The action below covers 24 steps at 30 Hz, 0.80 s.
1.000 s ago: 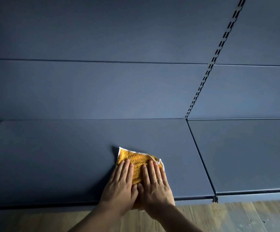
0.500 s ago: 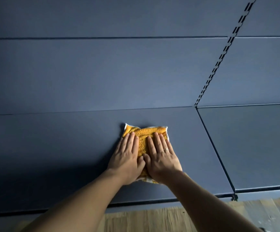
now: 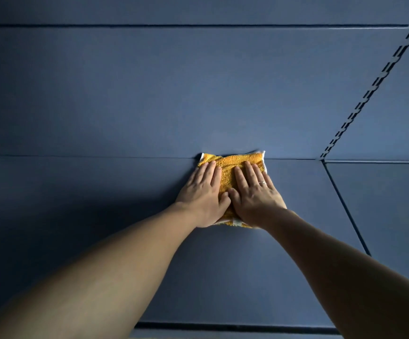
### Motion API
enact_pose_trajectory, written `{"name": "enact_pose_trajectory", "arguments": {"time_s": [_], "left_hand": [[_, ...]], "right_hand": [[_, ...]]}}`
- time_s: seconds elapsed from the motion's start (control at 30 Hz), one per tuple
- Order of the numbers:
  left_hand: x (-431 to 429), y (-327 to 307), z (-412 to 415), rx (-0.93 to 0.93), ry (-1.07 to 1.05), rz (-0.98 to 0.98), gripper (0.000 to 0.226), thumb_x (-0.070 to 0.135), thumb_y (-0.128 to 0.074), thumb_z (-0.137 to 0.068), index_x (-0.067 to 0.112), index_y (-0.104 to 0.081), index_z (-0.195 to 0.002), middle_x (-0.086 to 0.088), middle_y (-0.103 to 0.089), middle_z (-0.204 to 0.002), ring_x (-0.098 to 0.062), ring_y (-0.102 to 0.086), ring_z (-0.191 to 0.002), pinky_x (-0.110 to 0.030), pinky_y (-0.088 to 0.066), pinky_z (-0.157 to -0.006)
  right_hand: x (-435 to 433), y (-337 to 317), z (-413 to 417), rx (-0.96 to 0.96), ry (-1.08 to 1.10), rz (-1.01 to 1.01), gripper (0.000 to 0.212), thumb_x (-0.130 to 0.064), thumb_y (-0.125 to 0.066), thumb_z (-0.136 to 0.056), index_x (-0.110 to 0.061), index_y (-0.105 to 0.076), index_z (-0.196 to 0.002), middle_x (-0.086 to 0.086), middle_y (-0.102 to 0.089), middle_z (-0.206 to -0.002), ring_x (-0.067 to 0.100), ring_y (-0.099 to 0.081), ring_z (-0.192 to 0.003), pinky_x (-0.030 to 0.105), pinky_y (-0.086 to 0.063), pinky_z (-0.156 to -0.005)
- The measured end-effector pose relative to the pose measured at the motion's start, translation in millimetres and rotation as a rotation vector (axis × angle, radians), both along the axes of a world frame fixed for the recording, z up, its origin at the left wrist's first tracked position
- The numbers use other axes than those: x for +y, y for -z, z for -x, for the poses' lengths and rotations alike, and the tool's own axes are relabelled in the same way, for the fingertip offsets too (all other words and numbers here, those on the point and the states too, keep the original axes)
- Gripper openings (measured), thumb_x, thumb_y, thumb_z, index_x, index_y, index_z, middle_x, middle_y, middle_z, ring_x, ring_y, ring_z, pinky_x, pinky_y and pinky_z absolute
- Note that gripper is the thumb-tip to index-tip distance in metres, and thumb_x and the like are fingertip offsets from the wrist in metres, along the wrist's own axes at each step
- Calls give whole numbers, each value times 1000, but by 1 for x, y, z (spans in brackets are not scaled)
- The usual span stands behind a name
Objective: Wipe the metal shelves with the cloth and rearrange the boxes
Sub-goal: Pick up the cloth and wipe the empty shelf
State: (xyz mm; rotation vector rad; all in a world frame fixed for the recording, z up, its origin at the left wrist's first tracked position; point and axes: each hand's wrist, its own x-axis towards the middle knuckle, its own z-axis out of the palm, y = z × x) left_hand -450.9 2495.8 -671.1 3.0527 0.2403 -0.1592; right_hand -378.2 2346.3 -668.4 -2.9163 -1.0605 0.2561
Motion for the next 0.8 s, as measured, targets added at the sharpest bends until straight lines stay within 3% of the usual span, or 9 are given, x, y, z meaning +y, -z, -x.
{"name": "enact_pose_trajectory", "arguments": {"time_s": [0.17, 0.5, 0.8], "left_hand": [[6, 0, -3, -3, -3, 31, 76, 48, -23, -103, 8, 5, -161, -10, 11, -169, -22, 13, -155, -39, 3, -126], [78, -2, 32, 41, -76, -9, 84, 51, -6, -89, 10, 7, -161, -7, 12, -169, -20, 13, -155, -39, 2, -126], [55, -2, 65, 50, -68, -23, 79, 47, -7, -93, 6, 11, -159, -12, 18, -167, -24, 17, -154, -41, 6, -126]], "right_hand": [[10, 5, -3, -9, 37, 6, 69, -52, -12, -106, -15, 3, -162, 12, 13, -169, 25, 15, -156, 43, 8, -126], [90, 3, 29, 6, -3, -14, 71, -51, -12, -106, -10, 2, -162, 17, 12, -168, 29, 16, -156, 47, 14, -124], [69, 7, 65, 16, -13, -25, 71, -51, -3, -103, -12, 5, -162, 14, 14, -169, 25, 19, -155, 44, 11, -126]]}}
